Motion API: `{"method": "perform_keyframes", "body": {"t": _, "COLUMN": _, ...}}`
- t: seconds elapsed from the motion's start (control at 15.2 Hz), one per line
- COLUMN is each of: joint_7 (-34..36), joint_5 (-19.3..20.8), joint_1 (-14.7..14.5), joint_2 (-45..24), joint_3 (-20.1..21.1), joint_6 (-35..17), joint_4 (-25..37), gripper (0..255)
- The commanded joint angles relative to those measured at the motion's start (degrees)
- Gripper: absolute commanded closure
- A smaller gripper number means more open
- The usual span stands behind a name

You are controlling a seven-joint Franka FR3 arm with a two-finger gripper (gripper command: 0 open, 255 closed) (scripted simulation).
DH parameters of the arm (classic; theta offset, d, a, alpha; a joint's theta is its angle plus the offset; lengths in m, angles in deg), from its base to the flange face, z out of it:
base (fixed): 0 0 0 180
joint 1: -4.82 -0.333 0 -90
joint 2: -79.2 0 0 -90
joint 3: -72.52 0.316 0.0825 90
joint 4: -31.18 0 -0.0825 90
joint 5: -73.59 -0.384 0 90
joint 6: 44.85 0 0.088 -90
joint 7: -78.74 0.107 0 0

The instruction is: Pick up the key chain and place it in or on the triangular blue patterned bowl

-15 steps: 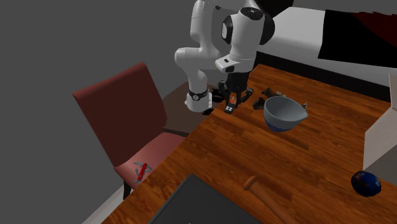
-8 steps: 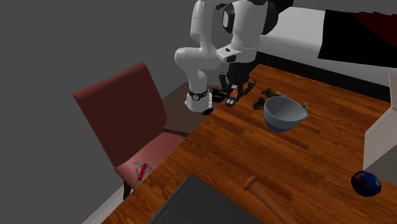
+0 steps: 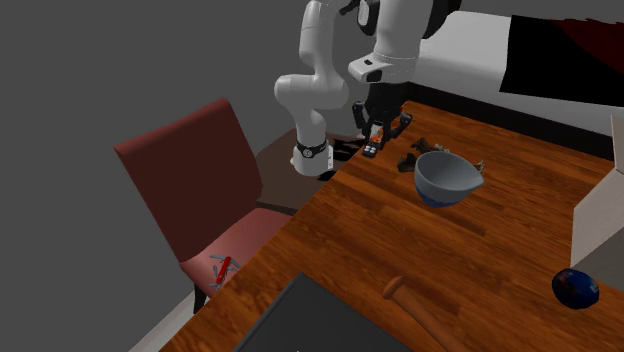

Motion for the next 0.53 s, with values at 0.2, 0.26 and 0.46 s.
{"method": "perform_keyframes", "body": {"t": 0.2, "joint_7": 7.1, "joint_5": -1.2, "joint_1": 0.0, "joint_2": -5.3, "joint_3": 6.7, "joint_6": -0.1, "joint_4": 6.3, "gripper": 255}}
{"method": "perform_keyframes", "body": {"t": 0.26, "joint_7": 8.6, "joint_5": -1.3, "joint_1": 0.2, "joint_2": -6.6, "joint_3": 8.1, "joint_6": -0.1, "joint_4": 7.8, "gripper": 255}}
{"method": "perform_keyframes", "body": {"t": 0.46, "joint_7": 13.4, "joint_5": -0.9, "joint_1": 1.0, "joint_2": -10.8, "joint_3": 12.8, "joint_6": -0.3, "joint_4": 12.4, "gripper": 255}}
